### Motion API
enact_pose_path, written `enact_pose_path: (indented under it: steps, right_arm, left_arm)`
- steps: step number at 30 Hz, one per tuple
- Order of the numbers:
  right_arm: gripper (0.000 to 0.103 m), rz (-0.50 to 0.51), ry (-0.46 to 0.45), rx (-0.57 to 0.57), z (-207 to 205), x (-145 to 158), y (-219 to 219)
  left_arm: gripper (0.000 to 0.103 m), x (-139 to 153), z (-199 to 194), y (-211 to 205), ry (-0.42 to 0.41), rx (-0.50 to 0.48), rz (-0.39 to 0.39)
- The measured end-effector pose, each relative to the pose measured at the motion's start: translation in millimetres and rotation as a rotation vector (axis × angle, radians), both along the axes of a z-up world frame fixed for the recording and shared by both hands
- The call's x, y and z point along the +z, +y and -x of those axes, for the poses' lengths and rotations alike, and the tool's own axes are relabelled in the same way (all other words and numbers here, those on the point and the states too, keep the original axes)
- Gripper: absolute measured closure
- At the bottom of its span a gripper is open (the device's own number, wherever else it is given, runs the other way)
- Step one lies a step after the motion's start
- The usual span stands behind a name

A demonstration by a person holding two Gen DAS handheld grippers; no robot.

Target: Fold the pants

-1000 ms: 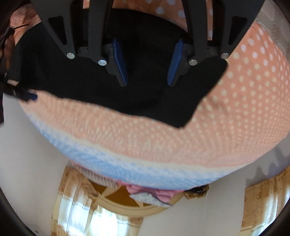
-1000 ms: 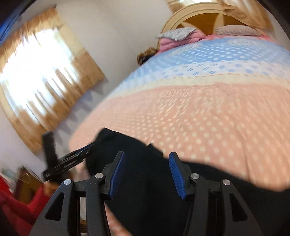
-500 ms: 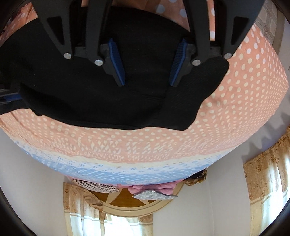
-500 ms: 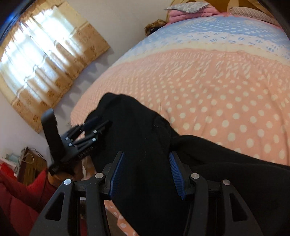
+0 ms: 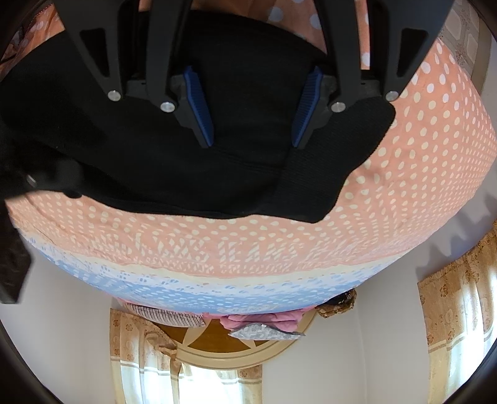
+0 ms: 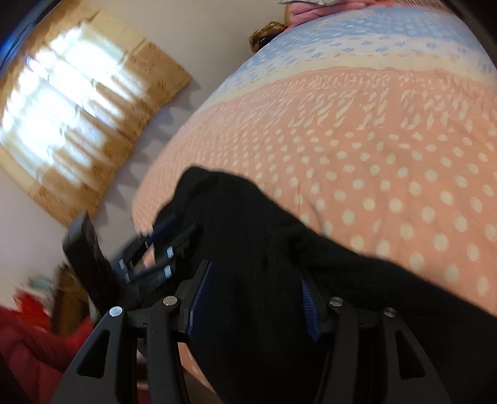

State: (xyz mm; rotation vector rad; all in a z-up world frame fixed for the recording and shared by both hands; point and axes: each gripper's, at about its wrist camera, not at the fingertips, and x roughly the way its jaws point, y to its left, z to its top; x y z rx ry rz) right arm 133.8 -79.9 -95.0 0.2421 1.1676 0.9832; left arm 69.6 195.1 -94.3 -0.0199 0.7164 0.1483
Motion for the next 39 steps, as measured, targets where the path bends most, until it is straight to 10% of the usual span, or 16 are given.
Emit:
enact_pose_path:
  steps: [11,16,23,27,32,34,35,39]
  right_arm:
    - [0.052,-0.332,0.282,-0.184,-79,-17,-44]
    - [0.071,-0.367,0.420,-0.172,-92,-32,-63]
    - [0.069,-0.137,0.071,-0.337,-81,33,-113]
    - [0.083,-0.064,-0.073,-0.235,-45,55,-85]
    - [0.083,-0.004,-0.105,-0.069,-14,39,-34]
    - [0.084,0.121,-0.133,-0.095,-13,18,-24]
    - [0.101,0.192,-0.136,-0.116,-17,4,-20]
    - [0.103,0.119,-0.124,-0.197,-21,1,-33]
  left_arm:
    - [0.047,0,2,1,0.001,-0.022,0.034]
    - [0.046,2,2,2,0.008,-0.036,0.045]
    - [0.046,2,3,0,0.008,-0.029,0.024]
    - [0.046,2,2,-1,0.008,-0.019,0.015]
    - [0.046,2,-1,2,0.010,-0.027,0.011]
    - [0.046,1,0,4,0.005,-0.032,0.011]
    - [0.046,1,1,3,0.001,-0.035,0.006]
    - [0.046,1,2,2,-0.003,-0.039,0.003]
